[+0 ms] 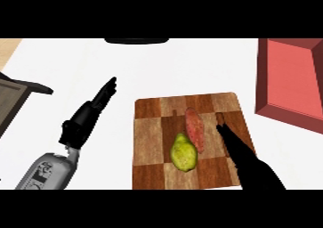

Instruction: Pick the pear from the cutting board and place it in the cardboard box

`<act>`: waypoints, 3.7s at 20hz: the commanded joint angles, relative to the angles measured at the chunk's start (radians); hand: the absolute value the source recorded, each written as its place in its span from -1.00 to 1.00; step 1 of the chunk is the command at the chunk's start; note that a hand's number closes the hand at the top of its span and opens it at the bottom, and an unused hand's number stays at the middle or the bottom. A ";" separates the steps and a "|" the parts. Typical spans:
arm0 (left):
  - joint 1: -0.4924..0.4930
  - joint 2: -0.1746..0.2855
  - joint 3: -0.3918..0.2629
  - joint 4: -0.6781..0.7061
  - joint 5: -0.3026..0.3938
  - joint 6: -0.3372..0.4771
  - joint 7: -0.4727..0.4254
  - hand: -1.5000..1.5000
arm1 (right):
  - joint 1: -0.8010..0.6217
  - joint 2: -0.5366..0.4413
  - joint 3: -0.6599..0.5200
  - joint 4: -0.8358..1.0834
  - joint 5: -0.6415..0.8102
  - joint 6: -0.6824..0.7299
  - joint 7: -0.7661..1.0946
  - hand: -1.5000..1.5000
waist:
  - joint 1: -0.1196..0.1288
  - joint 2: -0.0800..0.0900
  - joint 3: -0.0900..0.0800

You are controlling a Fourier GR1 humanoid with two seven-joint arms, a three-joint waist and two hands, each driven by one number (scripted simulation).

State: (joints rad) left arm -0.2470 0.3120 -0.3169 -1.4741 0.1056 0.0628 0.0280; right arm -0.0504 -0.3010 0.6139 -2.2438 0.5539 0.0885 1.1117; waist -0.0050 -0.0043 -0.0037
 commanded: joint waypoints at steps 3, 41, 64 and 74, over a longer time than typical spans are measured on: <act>-0.004 0.018 0.030 -0.028 0.012 -0.037 0.024 0.00 | -0.132 0.143 -0.027 0.020 -0.075 0.105 0.294 -1.00 | 0.013 0.004 0.002; 0.063 -0.124 0.094 -0.034 -0.149 -0.107 0.023 0.00 | -0.138 0.301 -0.048 0.526 0.030 0.057 0.009 -1.00 | 0.005 0.004 0.004; 0.015 -0.167 0.155 -0.027 -0.180 -0.148 0.065 0.00 | -0.149 0.300 0.044 0.779 0.077 -0.060 -0.107 1.00 | 0.009 0.006 0.004; 0.059 -0.169 0.148 -0.082 -0.183 -0.166 0.057 0.00 | -0.161 -0.012 0.036 0.575 0.087 0.092 -0.503 1.00 | 0.013 0.001 0.009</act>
State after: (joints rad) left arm -0.1851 0.1535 -0.1576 -1.5407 -0.0743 -0.1077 0.0703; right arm -0.1971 -0.1289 0.6402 -1.6245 0.7008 0.0790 0.8479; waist 0.0028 -0.0198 -0.0064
